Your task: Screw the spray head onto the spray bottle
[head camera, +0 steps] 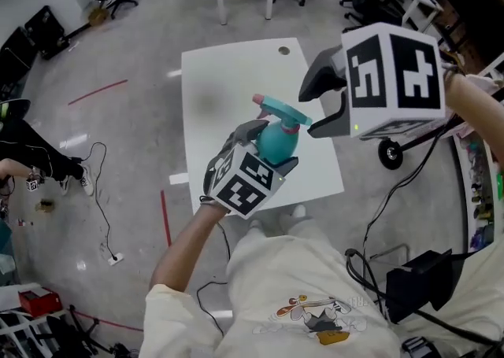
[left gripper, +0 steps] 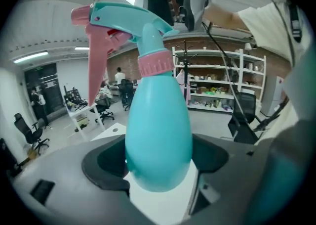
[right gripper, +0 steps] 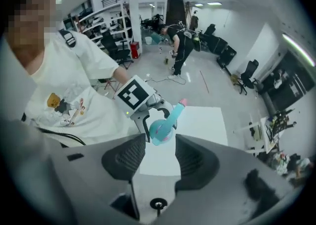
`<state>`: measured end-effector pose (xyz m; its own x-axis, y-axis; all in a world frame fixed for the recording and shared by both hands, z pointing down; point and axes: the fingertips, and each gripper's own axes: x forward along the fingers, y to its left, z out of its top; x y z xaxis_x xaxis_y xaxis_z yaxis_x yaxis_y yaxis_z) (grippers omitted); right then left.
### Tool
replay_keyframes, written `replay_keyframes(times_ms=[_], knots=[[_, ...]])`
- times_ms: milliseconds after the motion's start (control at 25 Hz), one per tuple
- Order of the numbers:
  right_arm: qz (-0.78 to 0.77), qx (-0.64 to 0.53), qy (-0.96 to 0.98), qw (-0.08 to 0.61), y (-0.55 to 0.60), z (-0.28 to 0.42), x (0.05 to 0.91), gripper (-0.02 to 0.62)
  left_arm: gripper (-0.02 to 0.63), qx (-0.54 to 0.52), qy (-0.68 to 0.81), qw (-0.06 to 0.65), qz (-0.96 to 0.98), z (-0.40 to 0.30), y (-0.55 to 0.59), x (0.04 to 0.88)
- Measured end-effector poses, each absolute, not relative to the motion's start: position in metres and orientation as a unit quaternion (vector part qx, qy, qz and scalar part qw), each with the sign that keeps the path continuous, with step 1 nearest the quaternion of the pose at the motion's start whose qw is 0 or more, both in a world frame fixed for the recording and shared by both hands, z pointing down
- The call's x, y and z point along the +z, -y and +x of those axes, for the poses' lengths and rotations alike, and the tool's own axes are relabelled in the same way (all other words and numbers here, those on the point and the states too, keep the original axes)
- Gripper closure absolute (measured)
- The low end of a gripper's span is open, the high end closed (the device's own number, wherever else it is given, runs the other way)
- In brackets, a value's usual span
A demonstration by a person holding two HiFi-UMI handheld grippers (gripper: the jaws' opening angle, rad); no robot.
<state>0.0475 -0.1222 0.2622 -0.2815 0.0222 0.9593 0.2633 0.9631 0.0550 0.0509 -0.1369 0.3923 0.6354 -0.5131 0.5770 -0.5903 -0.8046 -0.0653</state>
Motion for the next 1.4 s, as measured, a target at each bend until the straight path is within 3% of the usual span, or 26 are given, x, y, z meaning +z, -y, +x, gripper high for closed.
replay_keyframes(times_ms=[400,1120,1400], knots=[[0.010,0.050,0.788,0.613,0.134,0.018,0.292,0.417,0.210,0.285,0.417,0.068,0.860,0.026,0.151,0.393],[0.062,0.109,0.766,0.630,0.142,0.013,0.316,0.460,0.210,0.338,0.478,0.013,0.811,0.014,0.159,0.399],[-0.031,0.044,0.789,0.612,0.124,0.004,0.307,0.465,0.210,0.280,0.394,0.066,0.873,0.024,0.140,0.393]])
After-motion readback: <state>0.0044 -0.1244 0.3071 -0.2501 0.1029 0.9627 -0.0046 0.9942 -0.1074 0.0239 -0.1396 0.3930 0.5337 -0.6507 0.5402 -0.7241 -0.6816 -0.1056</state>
